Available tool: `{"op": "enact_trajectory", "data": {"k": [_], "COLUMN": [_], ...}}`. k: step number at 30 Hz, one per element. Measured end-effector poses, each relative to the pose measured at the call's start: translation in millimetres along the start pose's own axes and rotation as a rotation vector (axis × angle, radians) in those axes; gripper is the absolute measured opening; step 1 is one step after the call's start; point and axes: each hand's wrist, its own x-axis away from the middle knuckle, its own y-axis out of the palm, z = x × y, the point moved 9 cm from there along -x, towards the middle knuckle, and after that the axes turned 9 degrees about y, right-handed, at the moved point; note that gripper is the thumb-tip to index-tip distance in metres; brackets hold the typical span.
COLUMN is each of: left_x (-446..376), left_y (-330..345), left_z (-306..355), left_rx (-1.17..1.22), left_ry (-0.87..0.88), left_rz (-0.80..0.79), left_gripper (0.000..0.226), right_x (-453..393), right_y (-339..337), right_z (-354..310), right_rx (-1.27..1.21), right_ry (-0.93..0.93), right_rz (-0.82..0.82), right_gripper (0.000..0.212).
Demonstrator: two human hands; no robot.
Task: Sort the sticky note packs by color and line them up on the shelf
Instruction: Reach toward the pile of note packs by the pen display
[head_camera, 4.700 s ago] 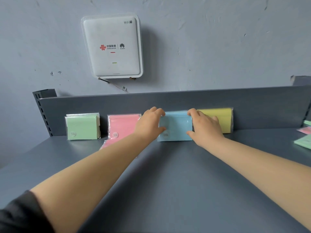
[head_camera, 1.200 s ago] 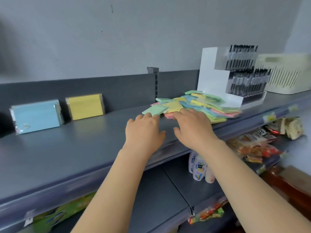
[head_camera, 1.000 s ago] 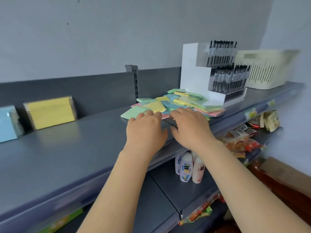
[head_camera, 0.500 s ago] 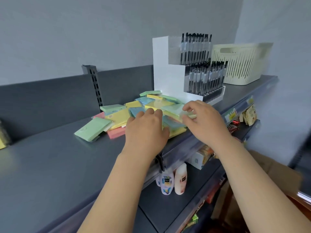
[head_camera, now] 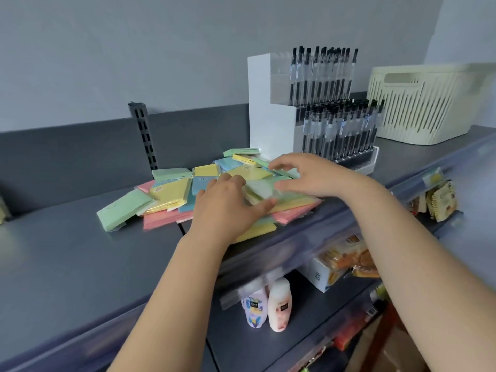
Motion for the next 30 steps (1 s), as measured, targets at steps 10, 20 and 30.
{"op": "enact_trajectory", "data": {"k": [10,20,30], "left_x": [-1.2,10.2,52.0], "left_y": [11.3,-3.7,-37.6], "left_z": [-21.7,-29.7,-70.2], "left_rx": [0.131,0.417,0.757], "left_ry": [-0.161,-0.157,-0.29], "left_rz": [-0.156,-0.032,0.294], "left_gripper": [0.1,0.069,0.052], "right_x": [-13.3,-18.4,-8.4], "right_y": [21.3,12.9,-0.9], "right_z": [9.6,7.0,-11.9], "right_rx": [0.128,-0.047,-0.545], "right_ry": [-0.018,-0.039,-0.069], "right_rz": [-0.252,-0.081,0.181], "right_gripper": [0.052,0.055,0.032]}}
